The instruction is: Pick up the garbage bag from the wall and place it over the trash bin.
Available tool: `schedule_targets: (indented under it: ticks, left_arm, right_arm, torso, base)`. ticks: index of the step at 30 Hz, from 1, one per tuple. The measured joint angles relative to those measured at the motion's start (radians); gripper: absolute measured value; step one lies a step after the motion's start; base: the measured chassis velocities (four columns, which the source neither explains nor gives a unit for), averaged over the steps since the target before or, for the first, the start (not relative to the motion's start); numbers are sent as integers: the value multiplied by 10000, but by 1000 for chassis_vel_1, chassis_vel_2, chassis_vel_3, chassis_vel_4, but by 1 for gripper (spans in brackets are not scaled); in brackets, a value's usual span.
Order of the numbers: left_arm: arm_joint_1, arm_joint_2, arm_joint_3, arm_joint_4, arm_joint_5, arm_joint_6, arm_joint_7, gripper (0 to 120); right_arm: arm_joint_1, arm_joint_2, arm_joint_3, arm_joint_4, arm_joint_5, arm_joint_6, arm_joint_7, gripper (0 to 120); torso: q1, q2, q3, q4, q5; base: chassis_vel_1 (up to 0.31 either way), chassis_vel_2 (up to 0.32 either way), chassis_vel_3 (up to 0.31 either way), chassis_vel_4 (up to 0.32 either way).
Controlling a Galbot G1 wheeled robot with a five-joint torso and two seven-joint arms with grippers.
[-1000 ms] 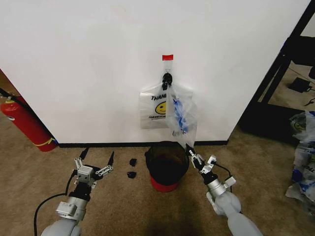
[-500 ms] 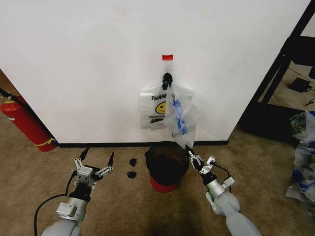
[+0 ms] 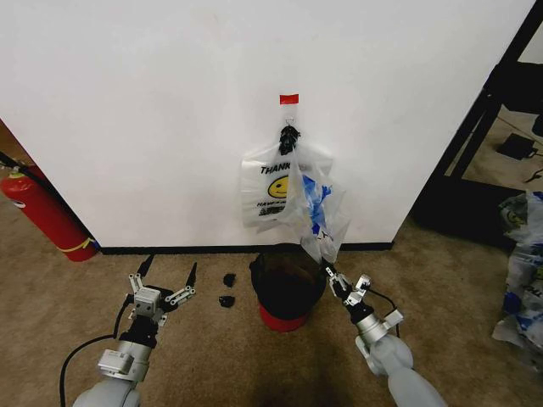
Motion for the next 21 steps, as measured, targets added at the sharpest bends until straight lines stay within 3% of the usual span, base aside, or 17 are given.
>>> schedule_targets:
  ticks: [7, 11, 13, 18, 21]
  left_arm:
    - [64, -16, -12, 0, 12, -50, 1, 100]
    - [87, -10, -60, 0, 8, -67, 0, 100]
    - [90, -10, -71, -1, 2, -70, -2, 100]
    - [104, -39, -75, -14, -3, -82, -4, 100]
    - [98, -58, -61, -11, 13, -93, -5, 100]
  right_arm:
    - [240, 4, 0, 479, 1, 101, 169, 0]
    - [277, -209, 102, 918, -364, 258, 308, 11]
    - [272, -455, 199, 1154, -909, 391, 319, 19]
    - [-10, -1744, 773, 1587, -4013, 904, -295, 39]
    - [-170, -2301, 948, 1796, -4514, 1047, -611, 48]
  torso:
    - [0, 0, 0, 2, -1]
    - [0, 0, 0, 2, 0]
    - [0, 0, 0, 2, 1]
    - [0, 0, -1, 0, 5]
    - [0, 0, -1, -2, 1]
  base:
    - [0, 0, 0, 0]
    - [0, 0, 0, 0]
    - [0, 0, 0, 0]
    - [0, 0, 0, 0]
    - [0, 0, 0, 0]
